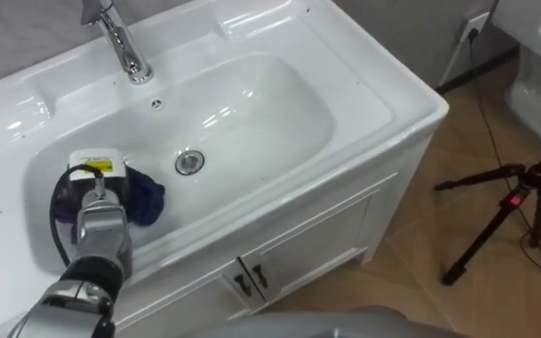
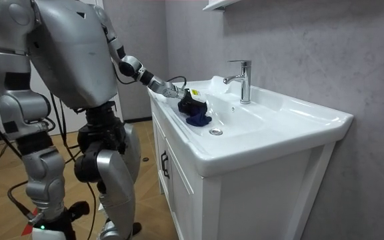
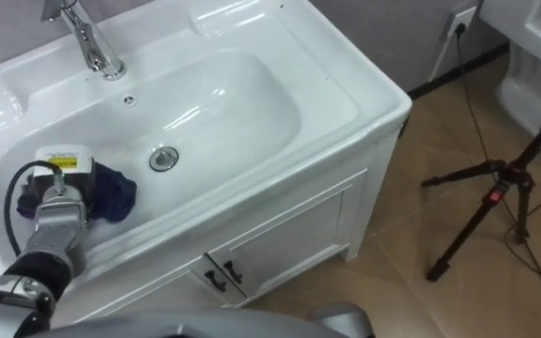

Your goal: Wipe basin

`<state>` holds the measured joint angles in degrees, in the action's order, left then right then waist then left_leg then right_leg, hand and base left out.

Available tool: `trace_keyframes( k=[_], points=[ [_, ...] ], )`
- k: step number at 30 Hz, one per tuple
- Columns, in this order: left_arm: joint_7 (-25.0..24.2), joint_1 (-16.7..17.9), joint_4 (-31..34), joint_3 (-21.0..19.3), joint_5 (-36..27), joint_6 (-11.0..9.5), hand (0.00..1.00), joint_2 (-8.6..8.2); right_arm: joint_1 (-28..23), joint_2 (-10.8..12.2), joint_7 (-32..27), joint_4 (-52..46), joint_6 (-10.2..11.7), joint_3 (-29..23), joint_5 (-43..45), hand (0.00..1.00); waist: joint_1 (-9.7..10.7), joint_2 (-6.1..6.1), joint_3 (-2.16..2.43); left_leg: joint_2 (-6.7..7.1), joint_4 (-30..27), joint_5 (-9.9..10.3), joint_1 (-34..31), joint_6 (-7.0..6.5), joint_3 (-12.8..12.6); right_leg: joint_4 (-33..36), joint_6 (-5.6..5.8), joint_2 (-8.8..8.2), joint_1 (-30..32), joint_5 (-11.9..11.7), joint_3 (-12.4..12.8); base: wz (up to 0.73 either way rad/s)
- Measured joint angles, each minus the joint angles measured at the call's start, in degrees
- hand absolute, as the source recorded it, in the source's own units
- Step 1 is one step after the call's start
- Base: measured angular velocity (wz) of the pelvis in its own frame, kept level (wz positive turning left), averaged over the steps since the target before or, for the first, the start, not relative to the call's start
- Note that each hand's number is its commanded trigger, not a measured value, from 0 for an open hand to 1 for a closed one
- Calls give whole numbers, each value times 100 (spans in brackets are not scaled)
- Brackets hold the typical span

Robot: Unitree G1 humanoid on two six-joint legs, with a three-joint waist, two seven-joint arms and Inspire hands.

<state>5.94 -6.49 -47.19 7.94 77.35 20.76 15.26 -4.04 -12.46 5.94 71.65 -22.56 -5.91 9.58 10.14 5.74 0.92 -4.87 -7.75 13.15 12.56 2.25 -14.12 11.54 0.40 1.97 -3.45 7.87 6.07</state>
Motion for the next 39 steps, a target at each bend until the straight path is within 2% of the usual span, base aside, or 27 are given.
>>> trace_keyframes(
  k=[2, 5, 9, 11, 12, 15, 19, 23, 27, 31, 36, 39],
  points=[
    [-2, 68, 179, -24, -9, 0, 100, 7, 17, -23, -36, 1, 4, 12, -39, 0, -157, 29, 0, -7, -2, -2, -10, 4, 59, -1, -11, 0, 4, 7, -41, 8],
    [-2, 69, 389, -24, -15, -3, 100, 8, 134, -31, -103, 123, 115, 15, -86, 0, -251, 46, 3, -5, -22, -17, -114, 26, 292, -1, -28, -19, 6, 32, -196, 31],
    [-2, 214, 843, -42, -6, -4, 100, 12, 262, -28, -172, 138, 307, 16, -292, 0, -273, 63, 2, -13, -106, -41, -262, 60, 570, -78, -65, -56, -23, 60, -477, 35],
    [2, 271, 976, -45, -9, -8, 100, 11, 273, -15, -229, 142, 372, 16, -377, 0, -306, 62, 1, -20, -105, -51, -279, 75, 639, -88, -82, -55, -50, 68, -541, 19],
    [2, 275, 1033, -44, -11, -12, 100, 11, 273, -15, -264, 142, 397, 19, -468, 0, -384, 60, 0, -29, -103, -59, -283, 86, 638, -90, -92, -53, -42, 72, -553, 4],
    [2, 289, 1133, -44, -10, -18, 100, 10, 272, -16, -363, 137, 460, 23, -738, 0, -447, 35, -13, -42, -96, -66, -290, 97, 640, -101, -115, -52, -49, 86, -606, 3],
    [14, 268, 1147, -43, -32, -18, 100, -10, 271, -7, -456, 137, 687, 114, -1263, 0, -454, -2, -37, -45, -96, -70, -280, 103, 639, -106, -123, -54, -74, 95, -621, 4],
    [22, 124, 982, -43, -27, -18, 100, -42, 227, 25, -457, 149, 847, 253, -1740, 0, -430, -100, -89, -44, -88, -70, -195, 104, 637, -176, -116, -54, -192, 100, -621, 4],
    [20, 108, 927, -46, -24, -18, 100, -105, 75, 56, -479, 143, 934, 299, -2313, 0, -417, -215, -89, -31, -67, -69, -26, 104, 619, -199, -102, -63, -313, 144, -605, 1],
    [28, 38, 760, -41, -16, -17, 100, -198, 54, 78, -484, 145, 958, 339, -2657, 0, -375, -277, -87, -32, -46, -69, 42, 104, 604, -261, -104, -62, -392, 142, -600, -1],
    [100, -18, 648, -85, -85, 7, 100, -439, 39, 135, -454, 191, 1057, 481, -3104, 0, -399, -383, -90, -39, -33, -69, 110, 104, 453, -242, -102, -29, -379, 144, -430, -14],
    [196, -76, 496, -80, -187, 9, 100, -484, -20, 160, -452, 189, 1066, 605, -3486, 0, -409, -442, -84, -50, 33, -69, 201, 104, 277, -242, -103, -6, -400, 144, -337, -15]
  ],
)
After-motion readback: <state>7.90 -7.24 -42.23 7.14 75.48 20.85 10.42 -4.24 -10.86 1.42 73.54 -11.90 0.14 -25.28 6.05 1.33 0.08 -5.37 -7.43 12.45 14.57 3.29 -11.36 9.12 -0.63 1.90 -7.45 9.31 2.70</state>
